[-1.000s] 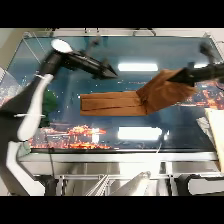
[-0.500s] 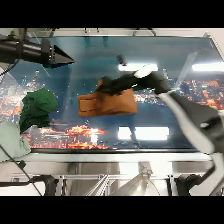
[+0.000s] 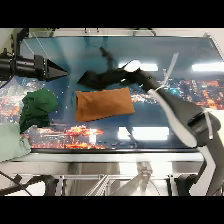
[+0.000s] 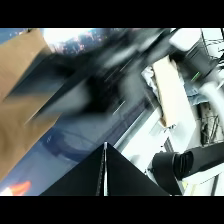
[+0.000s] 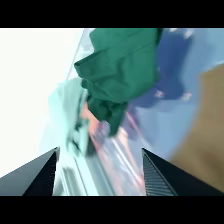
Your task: Fold the shirts.
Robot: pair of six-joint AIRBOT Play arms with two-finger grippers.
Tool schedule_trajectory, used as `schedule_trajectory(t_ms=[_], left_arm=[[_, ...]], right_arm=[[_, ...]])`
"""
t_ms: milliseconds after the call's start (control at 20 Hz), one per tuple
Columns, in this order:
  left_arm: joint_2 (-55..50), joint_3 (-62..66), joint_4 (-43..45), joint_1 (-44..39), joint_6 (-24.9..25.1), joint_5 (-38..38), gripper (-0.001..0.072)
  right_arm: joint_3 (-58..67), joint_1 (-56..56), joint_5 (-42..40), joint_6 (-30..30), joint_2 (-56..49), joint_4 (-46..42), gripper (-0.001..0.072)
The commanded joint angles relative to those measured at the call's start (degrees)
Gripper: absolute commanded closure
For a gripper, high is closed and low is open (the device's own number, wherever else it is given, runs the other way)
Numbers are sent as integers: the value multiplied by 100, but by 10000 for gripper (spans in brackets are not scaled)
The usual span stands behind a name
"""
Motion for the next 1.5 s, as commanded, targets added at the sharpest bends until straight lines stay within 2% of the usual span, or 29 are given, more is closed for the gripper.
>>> schedule_trajectory(t_ms=[0, 50, 100, 150, 200, 250, 300, 450, 1000, 1050, 1150, 1200, 1300, 1450], left_arm=[[42, -295, -284, 20, 173, -111, 689], [42, -299, -382, 17, 208, -249, 689], [48, -297, -479, 20, 205, -345, 689], [52, -295, -590, 20, 205, -398, 689], [57, -295, -691, 17, 205, -433, 689], [59, -295, -778, 17, 201, -459, 689], [57, -295, -874, 13, 203, -487, 689], [57, -295, -885, 0, 199, -433, 689], [59, -295, -885, 0, 199, -433, 690], [59, -295, -885, 0, 199, -433, 689], [59, -295, -885, 0, 199, -452, 689], [59, -295, -885, 0, 199, -498, 689], [59, -295, -887, 0, 199, -636, 689], [59, -295, -879, 0, 201, -691, 689]], right_arm=[[39, -1069, 1558, 750, 374, -1646, 147], [-31, -1357, 1821, 844, 424, -2046, 169], [-127, -1604, 1967, 852, 448, -2304, 233], [-286, -1853, 1974, 852, 455, -2406, 230], [-483, -2041, 1897, 846, 452, -2409, 197], [-737, -2184, 1705, 800, 448, -2406, 127], [-970, -2256, 1499, 662, 446, -2406, 113], [-1366, -2256, 1220, 302, 273, -2404, 112], [-1370, -1381, 1165, 170, -546, -1445, 114], [-1368, -1298, 1123, 74, -544, -1163, 134], [-1325, -1220, 1115, -245, -531, -352, 696], [-1279, -1224, 1119, -323, -472, -48, 691], [-1152, -1335, 1113, -326, -142, -44, 693], [-1040, -1976, 1110, 450, 789, -1056, 694]])
